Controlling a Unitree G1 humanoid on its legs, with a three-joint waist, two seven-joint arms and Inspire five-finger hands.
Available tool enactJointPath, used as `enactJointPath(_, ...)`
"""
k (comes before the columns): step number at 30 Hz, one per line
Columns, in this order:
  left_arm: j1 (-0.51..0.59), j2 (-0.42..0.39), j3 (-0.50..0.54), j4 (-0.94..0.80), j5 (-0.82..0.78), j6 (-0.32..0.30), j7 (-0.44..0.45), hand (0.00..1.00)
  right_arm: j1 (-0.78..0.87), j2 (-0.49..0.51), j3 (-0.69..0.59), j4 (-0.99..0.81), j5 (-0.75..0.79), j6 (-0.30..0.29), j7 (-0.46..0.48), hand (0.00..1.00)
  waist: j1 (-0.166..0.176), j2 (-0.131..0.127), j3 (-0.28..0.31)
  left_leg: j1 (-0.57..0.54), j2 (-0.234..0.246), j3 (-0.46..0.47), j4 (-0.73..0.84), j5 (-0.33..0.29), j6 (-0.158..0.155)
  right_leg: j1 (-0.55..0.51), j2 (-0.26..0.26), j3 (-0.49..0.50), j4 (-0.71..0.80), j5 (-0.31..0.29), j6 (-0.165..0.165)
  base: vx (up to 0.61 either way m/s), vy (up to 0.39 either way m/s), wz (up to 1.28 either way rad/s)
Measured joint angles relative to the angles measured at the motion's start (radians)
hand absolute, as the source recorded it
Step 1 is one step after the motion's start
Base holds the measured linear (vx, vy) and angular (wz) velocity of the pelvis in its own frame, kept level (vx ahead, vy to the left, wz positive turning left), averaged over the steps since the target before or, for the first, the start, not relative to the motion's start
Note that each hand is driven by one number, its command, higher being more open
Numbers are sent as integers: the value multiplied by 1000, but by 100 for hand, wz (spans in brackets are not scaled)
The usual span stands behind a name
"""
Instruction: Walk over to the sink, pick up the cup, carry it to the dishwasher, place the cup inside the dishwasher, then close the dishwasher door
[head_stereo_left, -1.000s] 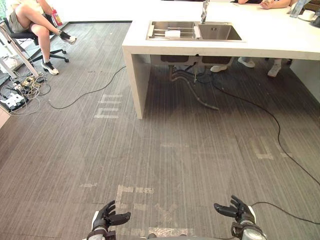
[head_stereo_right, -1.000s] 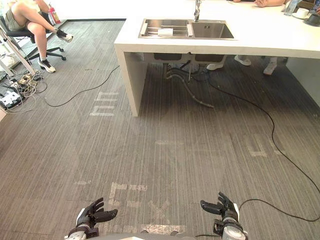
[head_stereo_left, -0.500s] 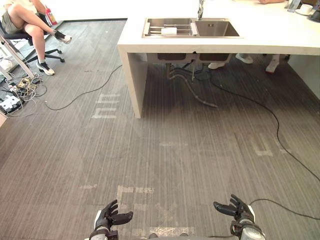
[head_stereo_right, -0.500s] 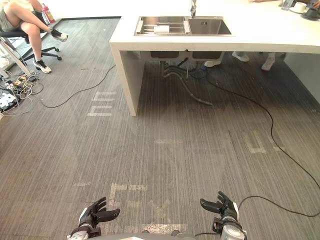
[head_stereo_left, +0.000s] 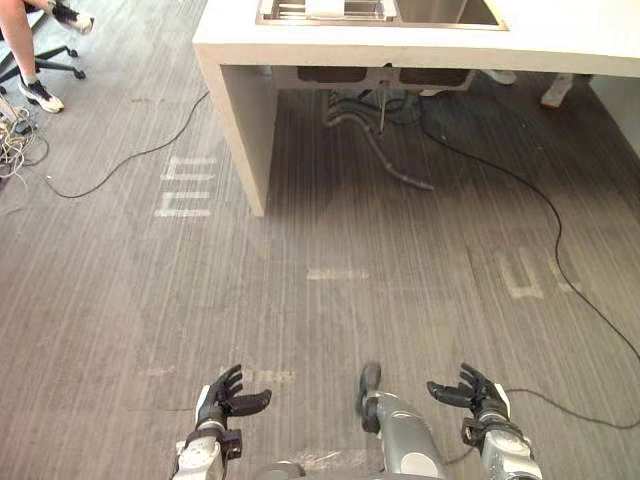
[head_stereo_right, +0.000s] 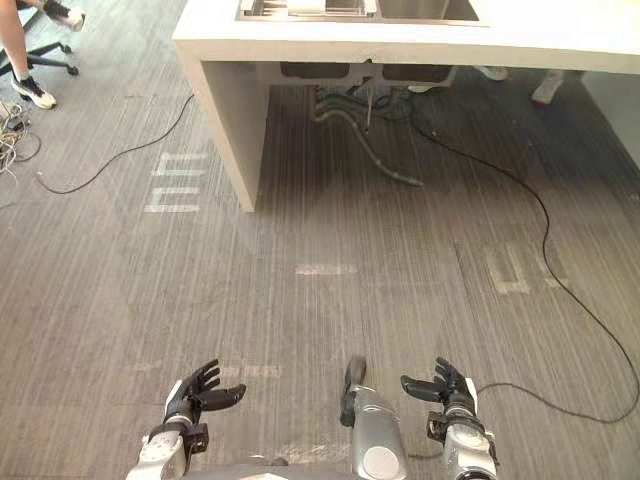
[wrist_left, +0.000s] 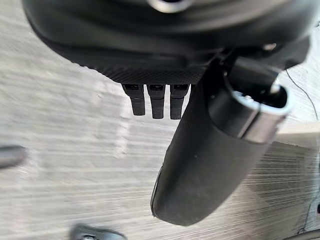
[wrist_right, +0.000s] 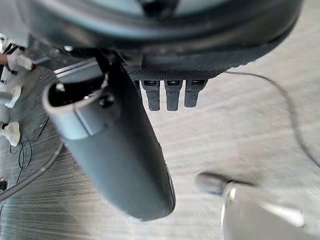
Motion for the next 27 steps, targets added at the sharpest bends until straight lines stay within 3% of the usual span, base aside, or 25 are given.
enactJointPath(1, -2, -6, 0, 0, 0, 0, 0, 90, -1, -1, 0, 0, 0, 0, 1, 90, -5, 7, 0, -12, 16, -12, 55, 0, -3, 0, 6, -10, 39, -28, -23, 590, -376, 31)
enactJointPath(3, -1, -29, -1, -1, -2, -7, 0, 90, -14, 2, 10, 3, 1, 0, 3, 90, 3, 61, -3, -193, 142, -18, 481, 63, -50, 83, 96, -47, 4, -100, -52, 559, -371, 5)
enactJointPath(4, 1, -32, -1, -3, -9, -6, -1, 90, -15, 2, 21, 5, 7, -1, 2, 90, 5, 68, 0, -237, 178, -13, 614, 68, -52, 130, 124, -54, -34, -103, -58, 642, -370, -1)
enactJointPath(5, 6, -33, 0, -12, -9, -5, -1, 90, -13, 8, 32, 10, 22, -1, 3, 90, 12, 66, 3, -283, 218, 4, 766, 65, -47, 206, 157, -55, -82, -104, -68, 734, -359, -6)
enactJointPath(6, 21, -35, -1, -53, -9, -2, -1, 90, -6, 18, 41, 10, 39, -5, -2, 90, 28, 46, 15, -342, 258, 59, 932, 48, -18, 331, 181, -49, -148, -125, -77, 709, -337, -4)
enactJointPath(7, 25, -37, -1, -80, -10, -2, -1, 90, -5, 19, 40, 9, 40, -11, -6, 90, 32, 35, 21, -371, 260, 81, 959, 41, -9, 366, 181, -48, -165, -133, -77, 647, -293, 4)
enactJointPath(10, 45, -64, -1, -295, -35, -3, 6, 90, -19, 9, 29, 4, 42, -26, -19, 90, 58, 20, 26, -552, 208, 165, 827, 21, 22, 468, 177, -33, -263, -141, -74, 479, -135, -4)
enactJointPath(11, 48, -70, -1, -352, -43, -5, 10, 90, -20, 11, 22, 5, 43, -26, -21, 90, 70, 15, 30, -579, 176, 179, 727, 22, 23, 497, 170, -27, -284, -145, -68, 459, -13, -13)
enactJointPath(12, 50, -73, -1, -427, -46, -6, 17, 90, -21, 16, 22, 6, 44, -26, -23, 90, 80, 0, 42, -593, 114, 176, 549, 35, 27, 544, 149, -20, -301, -167, -58, 557, 26, -8)
enactJointPath(13, 56, -79, -1, -496, -46, -9, 21, 90, -13, 17, 24, 6, 44, -26, -24, 90, 82, -6, 47, -595, 57, 164, 343, 94, 21, 588, 132, -20, -308, -193, -36, 470, 57, -5)
enactJointPath(14, 63, -86, -1, -534, -46, -12, 23, 90, -7, 16, 24, 5, 43, -27, -24, 90, 84, -6, 47, -595, 37, 150, 237, 138, 15, 609, 130, -17, -313, -205, -24, 378, 76, -12)
enactJointPath(15, 79, -101, -1, -602, -45, -13, 33, 90, 4, 13, 25, 6, 43, -27, -25, 90, 93, 11, 38, -595, 20, 130, 112, 192, 11, 630, 137, -7, -316, -229, -3, 480, 190, -34)
enactJointPath(16, 97, -118, -2, -689, -43, -15, 50, 90, 20, 12, 27, 11, 39, -27, -27, 90, 110, 22, 33, -602, 18, 108, 88, 284, 44, 665, 142, 13, -317, -261, 20, 611, 267, -45)
enactJointPath(17, 109, -121, 1, -775, -27, -16, 63, 90, 42, 24, 29, 12, 36, -27, -26, 90, 124, 12, 9, -595, -5, 105, 105, 366, 112, 685, 115, 26, -309, -297, 49, 627, 277, -30)
enactJointPath(18, 114, -123, 12, -845, -3, -20, 68, 90, 48, 36, 29, 12, 35, -27, -26, 90, 122, -16, 0, -610, -31, 105, 139, 367, 131, 680, 77, 24, -277, -333, 73, 466, 174, -7)
enactJointPath(19, 111, -126, 15, -886, 20, -25, 77, 90, 49, 38, 28, 14, 34, -27, -24, 90, 122, -30, -1, -619, -43, 109, 169, 331, 138, 664, 55, 24, -233, -352, 93, 469, 144, 1)
enactJointPath(21, 116, -133, 41, -1009, 83, -33, 104, 90, 41, 44, 27, 27, 30, -24, -19, 90, 123, -35, -2, -606, -49, 125, 274, 218, 154, 536, -12, 68, 126, -368, 147, 570, 200, -12)
enactJointPath(22, 113, -129, 50, -1032, 104, -34, 120, 90, 41, 48, 27, 29, 27, -24, -17, 90, 119, -42, 0, -582, -58, 125, 286, 190, 156, 493, -40, 72, 261, -346, 197, 545, 209, 4)
enactJointPath(23, 109, -116, 67, -1072, 125, -34, 152, 90, 39, 62, 29, 31, 24, -24, -15, 90, 104, -55, 0, -524, -79, 121, 289, 145, 165, 417, -100, 83, 500, -314, 250, 546, 160, 16)
enactJointPath(24, 116, -107, 78, -1115, 152, -35, 195, 90, 38, 68, 44, 31, 18, -24, -11, 90, 97, -56, 0, -446, -87, 119, 277, 106, 167, 359, -137, 75, 654, -327, 222, 657, 148, 12)
enactJointPath(25, 122, -103, 79, -1140, 162, -37, 216, 90, 39, 72, 54, 31, 17, -25, -8, 90, 95, -53, 0, -407, -86, 120, 262, 92, 167, 337, -147, 63, 688, -336, 196, 638, 95, -2)
enactJointPath(26, 135, -102, 93, -1210, 181, -54, 252, 90, 38, 82, 83, 24, 16, -29, 1, 90, 95, -51, -4, -320, -81, 118, 206, 76, 159, 273, -155, 27, 687, -362, 146, 602, 52, -4)
enactJointPath(27, 134, -100, 97, -1233, 185, -69, 262, 90, 39, 87, 90, 19, 16, -32, 5, 90, 95, -51, -5, -292, -81, 116, 180, 74, 154, 241, -154, 13, 666, -372, 127, 477, 11, 4)
